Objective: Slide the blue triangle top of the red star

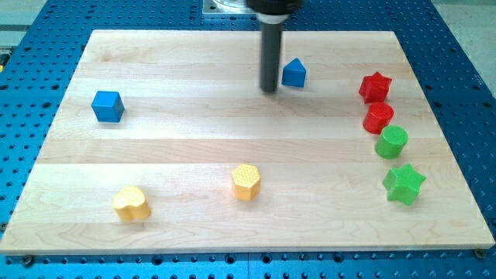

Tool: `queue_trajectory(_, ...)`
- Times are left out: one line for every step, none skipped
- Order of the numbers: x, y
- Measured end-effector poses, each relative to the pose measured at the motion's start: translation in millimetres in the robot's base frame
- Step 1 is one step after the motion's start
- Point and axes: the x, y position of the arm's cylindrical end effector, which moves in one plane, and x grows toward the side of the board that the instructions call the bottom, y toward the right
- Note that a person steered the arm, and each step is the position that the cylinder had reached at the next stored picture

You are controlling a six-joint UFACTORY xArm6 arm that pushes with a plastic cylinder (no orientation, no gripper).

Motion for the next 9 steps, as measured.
queue_trajectory(-29.1,37.2)
queue_trajectory(-48.3,7.3)
queue_trajectory(-53.3,20.5)
queue_trajectory(-47.7,51.3)
queue_trajectory(-47.2,82.0)
queue_trajectory(-47.2,103.1)
queue_trajectory(-47.2,107.9)
queue_trajectory(-47.2,108.0)
queue_trajectory(-47.2,117.0)
